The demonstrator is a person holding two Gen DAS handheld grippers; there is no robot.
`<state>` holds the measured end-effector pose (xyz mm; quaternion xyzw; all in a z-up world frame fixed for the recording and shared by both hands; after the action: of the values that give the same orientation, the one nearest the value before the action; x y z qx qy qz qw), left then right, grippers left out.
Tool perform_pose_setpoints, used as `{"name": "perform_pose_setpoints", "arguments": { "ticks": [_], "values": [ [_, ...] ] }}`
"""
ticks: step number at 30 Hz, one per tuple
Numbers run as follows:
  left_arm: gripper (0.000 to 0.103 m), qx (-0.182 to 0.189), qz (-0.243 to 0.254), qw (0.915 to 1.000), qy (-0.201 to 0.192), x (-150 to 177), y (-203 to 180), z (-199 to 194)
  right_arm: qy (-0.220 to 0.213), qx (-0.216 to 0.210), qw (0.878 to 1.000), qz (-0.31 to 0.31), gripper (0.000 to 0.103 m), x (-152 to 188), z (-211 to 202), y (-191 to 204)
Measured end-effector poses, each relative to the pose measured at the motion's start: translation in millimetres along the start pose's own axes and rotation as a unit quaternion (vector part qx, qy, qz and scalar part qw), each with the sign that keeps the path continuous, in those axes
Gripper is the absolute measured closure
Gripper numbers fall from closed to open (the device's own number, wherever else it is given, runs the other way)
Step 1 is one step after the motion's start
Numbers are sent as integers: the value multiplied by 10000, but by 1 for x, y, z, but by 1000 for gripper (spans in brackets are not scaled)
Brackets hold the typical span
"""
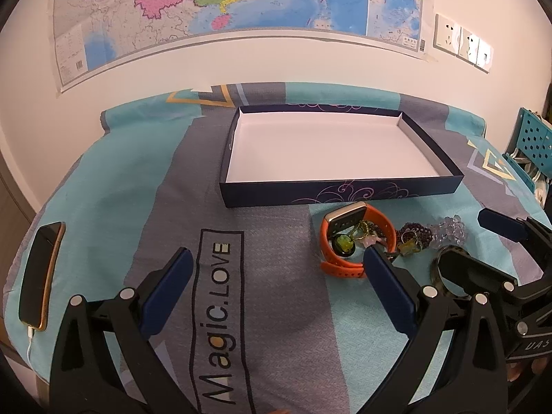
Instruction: Organize jewelry
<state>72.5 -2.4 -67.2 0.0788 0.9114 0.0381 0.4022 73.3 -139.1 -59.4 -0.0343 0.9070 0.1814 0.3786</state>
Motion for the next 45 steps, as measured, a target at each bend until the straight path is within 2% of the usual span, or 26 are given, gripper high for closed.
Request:
{"name": "perform_pose_setpoints", "arguments": {
  "ticks": [37, 45],
  "values": [
    [6, 267, 62, 9996, 99, 2, -9, 9, 86, -39, 9999, 85, 6, 0, 1, -1],
    [11, 463, 76, 9986, 234, 4, -12, 18, 212, 98, 9997, 116, 6, 6, 1, -17]
  ]
}}
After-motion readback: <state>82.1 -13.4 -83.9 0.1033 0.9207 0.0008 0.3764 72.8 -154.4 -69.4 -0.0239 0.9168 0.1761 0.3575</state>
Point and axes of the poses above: each gripper's, at about its wrist camera, not at the fingertips, and z roughly the way its jaws point, y to its left, x to its underside, the point moved 10 cm from there along z, roughly the way its jaws point, and after that the axes turned 9 degrees about z, right-handed, at the moved point
